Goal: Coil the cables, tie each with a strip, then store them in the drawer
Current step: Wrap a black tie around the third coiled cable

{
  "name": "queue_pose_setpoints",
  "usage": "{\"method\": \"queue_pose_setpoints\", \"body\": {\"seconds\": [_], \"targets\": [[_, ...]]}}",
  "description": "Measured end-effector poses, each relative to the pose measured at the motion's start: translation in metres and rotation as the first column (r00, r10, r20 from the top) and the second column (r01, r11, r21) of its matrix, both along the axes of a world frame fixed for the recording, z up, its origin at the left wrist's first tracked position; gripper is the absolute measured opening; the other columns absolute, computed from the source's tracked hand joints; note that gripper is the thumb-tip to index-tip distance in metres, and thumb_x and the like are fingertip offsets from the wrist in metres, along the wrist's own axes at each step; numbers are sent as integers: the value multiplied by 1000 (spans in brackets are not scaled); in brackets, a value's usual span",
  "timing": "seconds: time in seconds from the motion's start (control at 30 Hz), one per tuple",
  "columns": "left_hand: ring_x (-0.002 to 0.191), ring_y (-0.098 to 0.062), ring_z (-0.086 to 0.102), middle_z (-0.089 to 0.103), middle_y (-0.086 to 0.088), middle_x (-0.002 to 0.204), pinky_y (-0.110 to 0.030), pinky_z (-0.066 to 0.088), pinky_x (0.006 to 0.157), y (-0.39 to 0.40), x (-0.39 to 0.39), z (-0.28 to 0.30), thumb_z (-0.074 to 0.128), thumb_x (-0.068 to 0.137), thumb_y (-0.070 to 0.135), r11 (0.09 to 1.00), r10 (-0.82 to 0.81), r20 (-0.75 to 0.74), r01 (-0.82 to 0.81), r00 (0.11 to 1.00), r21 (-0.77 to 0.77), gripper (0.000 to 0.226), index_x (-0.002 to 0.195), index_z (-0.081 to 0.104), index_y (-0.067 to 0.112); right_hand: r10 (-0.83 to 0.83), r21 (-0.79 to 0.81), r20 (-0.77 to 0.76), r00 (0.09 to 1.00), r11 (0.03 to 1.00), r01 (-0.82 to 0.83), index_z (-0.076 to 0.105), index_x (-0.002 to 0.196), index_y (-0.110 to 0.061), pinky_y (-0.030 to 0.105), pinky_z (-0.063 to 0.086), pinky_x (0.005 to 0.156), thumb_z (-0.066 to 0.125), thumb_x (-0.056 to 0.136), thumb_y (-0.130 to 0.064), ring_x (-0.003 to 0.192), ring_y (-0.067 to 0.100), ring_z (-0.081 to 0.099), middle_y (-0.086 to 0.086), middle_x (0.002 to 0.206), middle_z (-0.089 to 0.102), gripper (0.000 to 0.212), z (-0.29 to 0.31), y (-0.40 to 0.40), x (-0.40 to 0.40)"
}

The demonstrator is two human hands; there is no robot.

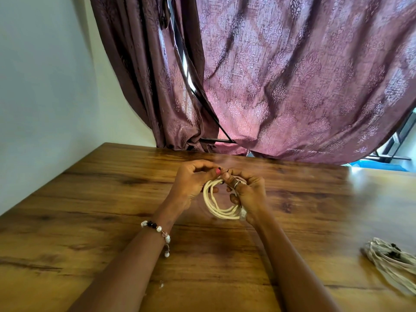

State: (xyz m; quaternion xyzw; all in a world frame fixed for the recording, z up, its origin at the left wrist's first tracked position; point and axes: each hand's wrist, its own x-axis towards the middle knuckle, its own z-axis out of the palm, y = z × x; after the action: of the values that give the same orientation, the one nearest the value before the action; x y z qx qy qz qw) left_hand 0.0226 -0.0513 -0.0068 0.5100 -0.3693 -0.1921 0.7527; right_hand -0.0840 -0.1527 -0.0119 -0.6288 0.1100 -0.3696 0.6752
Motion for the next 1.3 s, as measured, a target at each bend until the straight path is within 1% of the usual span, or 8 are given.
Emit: {"method": "queue_pose_setpoints", "body": {"seconds": [0.1, 0.23, 0.33, 0.63, 0.87, 1.1, 1.17, 1.3], "targets": [[70, -30, 70, 71, -17, 85, -41, 60, 56, 0, 0, -1, 71, 77, 4, 1000, 12, 78, -12, 997, -2, 14, 91, 71, 1, 18, -5, -35, 999, 1000, -18, 72, 83, -5, 17, 28, 36, 67, 83, -3, 52, 11, 46, 3, 67, 66, 5, 3, -3, -3], [70, -27, 70, 70, -22, 87, -33, 58, 55, -2, 4, -3, 70, 79, 1, 998, 11, 104, -16, 995, 56, 17, 95, 69, -4, 61, -25, -92, 994, 998, -63, 71, 71, 1, 17, 26, 36, 72, 75, 3, 52, 12, 47, 2, 74, 66, 5, 6, -7, -7], [79, -35, 70, 69, -26, 94, -35, 59, 61, -2, 10, -4, 73, 78, 5, 994, 4, 172, -23, 985, 108, 25, 99, 67, -7, 80, -14, -128, 989, 997, -82, 72, 67, 1, 17, 24, 36, 73, 72, 6, 52, 13, 45, 7, 76, 64, 7, 5, -8, -6], [86, -31, 70, 73, -16, 93, -38, 59, 71, 2, 10, 2, 71, 80, 8, 980, -77, 243, 28, 967, 198, 13, 92, 74, 9, 109, -35, -170, 979, 993, -116, 71, 68, 2, 17, 23, 34, 71, 73, 6, 54, 17, 43, 7, 73, 64, 7, 5, -11, -8], [84, -29, 70, 72, -18, 96, -42, 59, 68, 4, 11, 2, 71, 80, 8, 977, -94, 218, 48, 971, 206, 16, 96, 73, 5, 120, -34, -178, 977, 991, -127, 68, 76, 11, 17, 23, 34, 71, 74, 5, 54, 14, 45, 10, 79, 63, 8, 5, -12, -8], [74, -14, 67, 72, -17, 91, -24, 53, 59, 7, 12, 4, 71, 81, 5, 970, -101, 293, 29, 951, 241, 14, 95, 73, 5, 94, -63, -186, 978, 992, -107, 68, 67, 1, 17, 23, 35, 68, 80, 5, 52, 14, 42, -3, 75, 67, 13, 4, -10, -6], [74, -15, 67, 73, -15, 88, -27, 54, 62, 6, 15, 3, 72, 80, 6, 972, -93, 337, 11, 937, 236, 12, 91, 74, 11, 80, -85, -204, 976, 991, -99, 68, 68, 2, 17, 23, 35, 69, 80, 3, 49, 12, 42, -1, 75, 66, 12, 4, -10, -6], [85, -30, 69, 73, -12, 88, -50, 57, 78, 4, 21, 0, 76, 76, 9, 979, -73, 411, -14, 909, 204, 17, 84, 77, 23, 64, -93, -211, 975, 992, -85, 69, 68, -1, 18, 23, 36, 71, 79, 1, 49, 11, 42, 5, 80, 63, 11, 4, -10, -6]]}}
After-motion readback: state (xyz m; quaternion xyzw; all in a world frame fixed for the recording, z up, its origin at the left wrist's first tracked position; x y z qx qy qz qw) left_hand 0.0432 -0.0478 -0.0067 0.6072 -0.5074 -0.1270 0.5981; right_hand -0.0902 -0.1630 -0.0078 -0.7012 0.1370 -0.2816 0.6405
